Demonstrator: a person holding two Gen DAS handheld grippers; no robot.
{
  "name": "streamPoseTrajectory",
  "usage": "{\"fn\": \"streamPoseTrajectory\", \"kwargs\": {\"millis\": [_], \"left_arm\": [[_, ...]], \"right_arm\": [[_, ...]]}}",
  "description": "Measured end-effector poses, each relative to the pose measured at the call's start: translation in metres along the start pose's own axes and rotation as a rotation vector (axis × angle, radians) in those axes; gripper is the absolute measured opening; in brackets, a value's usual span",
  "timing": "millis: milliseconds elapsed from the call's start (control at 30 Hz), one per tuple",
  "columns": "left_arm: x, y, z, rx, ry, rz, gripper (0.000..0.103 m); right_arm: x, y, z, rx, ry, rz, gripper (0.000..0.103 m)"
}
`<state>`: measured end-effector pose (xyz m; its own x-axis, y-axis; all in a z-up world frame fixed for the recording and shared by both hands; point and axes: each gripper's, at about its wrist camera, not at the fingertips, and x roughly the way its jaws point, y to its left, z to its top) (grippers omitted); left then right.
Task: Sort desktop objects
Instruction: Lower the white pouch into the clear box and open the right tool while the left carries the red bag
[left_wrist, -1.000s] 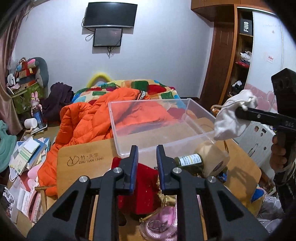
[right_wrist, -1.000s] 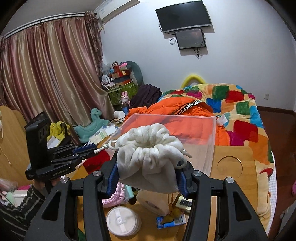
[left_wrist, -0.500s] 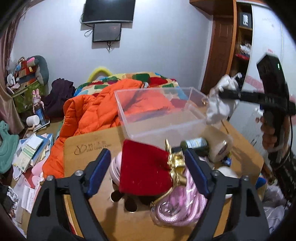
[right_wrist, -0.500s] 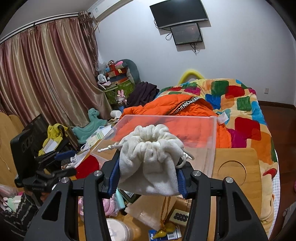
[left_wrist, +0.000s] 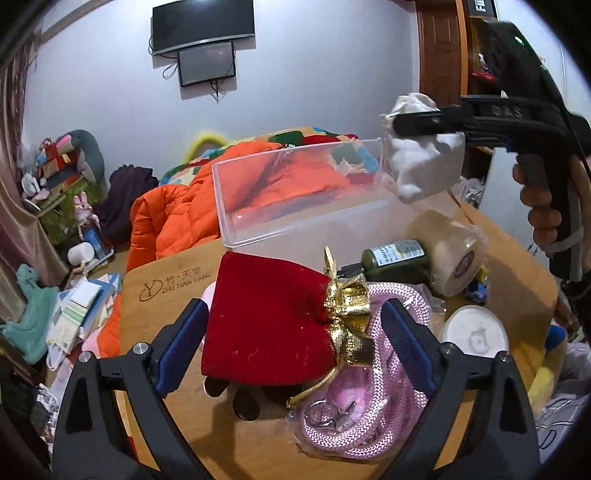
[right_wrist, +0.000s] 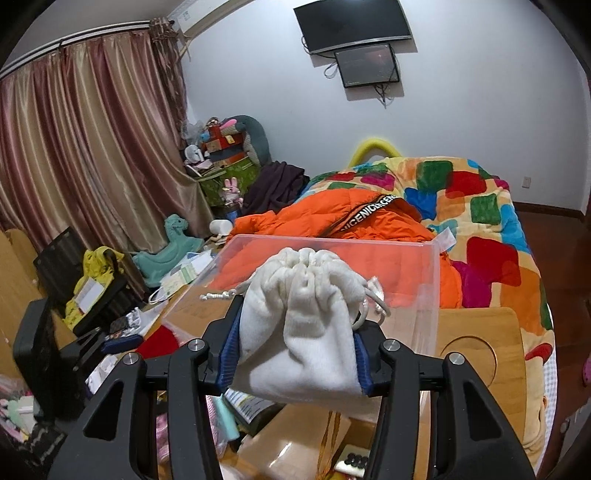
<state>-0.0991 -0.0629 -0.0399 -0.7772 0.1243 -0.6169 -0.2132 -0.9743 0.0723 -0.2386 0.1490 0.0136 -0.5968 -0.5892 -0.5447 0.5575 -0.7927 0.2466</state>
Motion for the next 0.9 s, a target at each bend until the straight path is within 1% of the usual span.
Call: {"fn": "streamPoseTrajectory", "kwargs": {"millis": [100,200,233,267,333,367,400,433,467,500,533,600,633,700,733,767,800,900], "left_arm": [[0.001,-0.008,-0.004,0.046,0.001,0.05,0.094],[0.004,-0.022,-0.009,0.116,-0.003,0.107,0.094],[0.004,-0.023,-0.009,0.121,-0.006,0.111,0.093],[0.003,-0.024,-0.009,0.12,-0.011,0.107,0.089],[0.0,-0.022,-0.008,0.094,-0.015,0.08,0.077],[0.0,-0.02,-0.007,0.065,-0.005,0.053,0.068],[0.001,-0.014,-0.007,0.021,0.006,0.021,0.062],[0.002,-0.01,-0.007,-0.005,0.014,0.003,0.059],[0.004,-0.006,-0.007,-0.034,0.022,-0.012,0.05],[0.005,-0.005,-0.006,-0.054,0.028,-0.022,0.046],[0.005,-0.003,-0.006,-0.072,0.031,-0.037,0.044],[0.004,0.0,-0.006,-0.11,0.03,-0.073,0.036],[0.004,0.001,-0.005,-0.126,0.027,-0.083,0.034],[0.005,0.004,-0.004,-0.152,0.026,-0.096,0.024],[0.005,0.008,-0.003,-0.167,0.027,-0.103,0.022],[0.005,0.01,-0.002,-0.18,0.027,-0.107,0.02],[0.005,0.012,-0.001,-0.19,0.026,-0.105,0.018],[0.003,0.015,0.001,-0.213,0.021,-0.105,0.016]], "right_arm": [[0.011,-0.001,0.003,0.0,0.014,-0.021,0.046],[0.019,0.0,0.004,-0.016,0.021,-0.048,0.046],[0.022,0.0,0.004,-0.018,0.027,-0.054,0.046],[0.024,0.001,0.005,-0.019,0.032,-0.059,0.046],[0.028,0.0,0.005,-0.021,0.041,-0.066,0.047],[0.03,-0.001,0.005,-0.024,0.043,-0.072,0.048],[0.031,-0.001,0.005,-0.025,0.046,-0.077,0.048],[0.032,-0.001,0.005,-0.026,0.047,-0.079,0.048],[0.032,-0.001,0.005,-0.026,0.047,-0.081,0.048],[0.032,-0.002,0.006,-0.026,0.05,-0.085,0.048],[0.033,-0.001,0.006,-0.026,0.051,-0.087,0.048],[0.034,-0.002,0.006,-0.026,0.053,-0.091,0.049],[0.035,-0.004,0.006,-0.022,0.056,-0.095,0.05],[0.037,-0.006,0.006,-0.012,0.063,-0.107,0.053],[0.038,-0.008,0.006,-0.008,0.064,-0.123,0.057],[0.038,-0.009,0.006,-0.005,0.065,-0.137,0.059],[0.039,-0.01,0.006,-0.002,0.071,-0.141,0.059],[0.038,-0.013,0.005,0.018,0.074,-0.13,0.06]]}}
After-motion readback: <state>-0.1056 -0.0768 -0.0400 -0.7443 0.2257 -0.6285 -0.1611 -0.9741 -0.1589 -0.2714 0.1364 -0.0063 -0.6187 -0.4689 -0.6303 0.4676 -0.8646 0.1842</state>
